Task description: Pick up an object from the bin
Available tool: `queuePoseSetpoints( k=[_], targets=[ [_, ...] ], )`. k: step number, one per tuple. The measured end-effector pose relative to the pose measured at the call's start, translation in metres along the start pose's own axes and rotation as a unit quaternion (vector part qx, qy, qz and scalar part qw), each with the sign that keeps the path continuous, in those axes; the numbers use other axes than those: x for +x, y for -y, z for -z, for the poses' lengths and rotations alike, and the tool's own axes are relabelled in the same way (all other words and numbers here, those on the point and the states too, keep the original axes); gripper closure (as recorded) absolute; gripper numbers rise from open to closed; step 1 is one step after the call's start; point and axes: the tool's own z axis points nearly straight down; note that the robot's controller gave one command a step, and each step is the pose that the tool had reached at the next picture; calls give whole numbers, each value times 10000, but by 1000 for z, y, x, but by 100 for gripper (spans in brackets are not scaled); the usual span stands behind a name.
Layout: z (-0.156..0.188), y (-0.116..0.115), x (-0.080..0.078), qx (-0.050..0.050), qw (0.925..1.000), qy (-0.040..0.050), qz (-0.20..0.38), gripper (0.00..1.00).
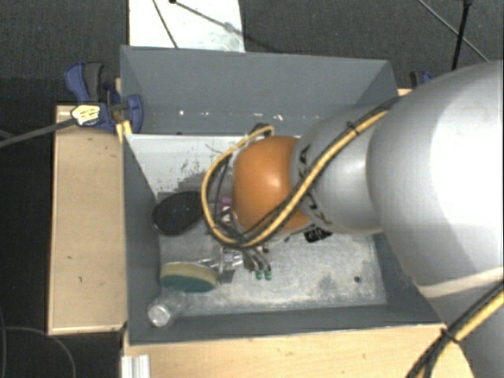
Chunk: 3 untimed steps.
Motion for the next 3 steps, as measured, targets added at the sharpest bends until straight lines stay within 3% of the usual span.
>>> queuePoseSetpoints(
  k=[1,2,3],
  targets=[
    [159,5,24,-6,9999,41,123,100],
    [68,7,-61,6,9980,4,633,100],
    [72,6,-61,-2,9980,20,627,0]
  ],
)
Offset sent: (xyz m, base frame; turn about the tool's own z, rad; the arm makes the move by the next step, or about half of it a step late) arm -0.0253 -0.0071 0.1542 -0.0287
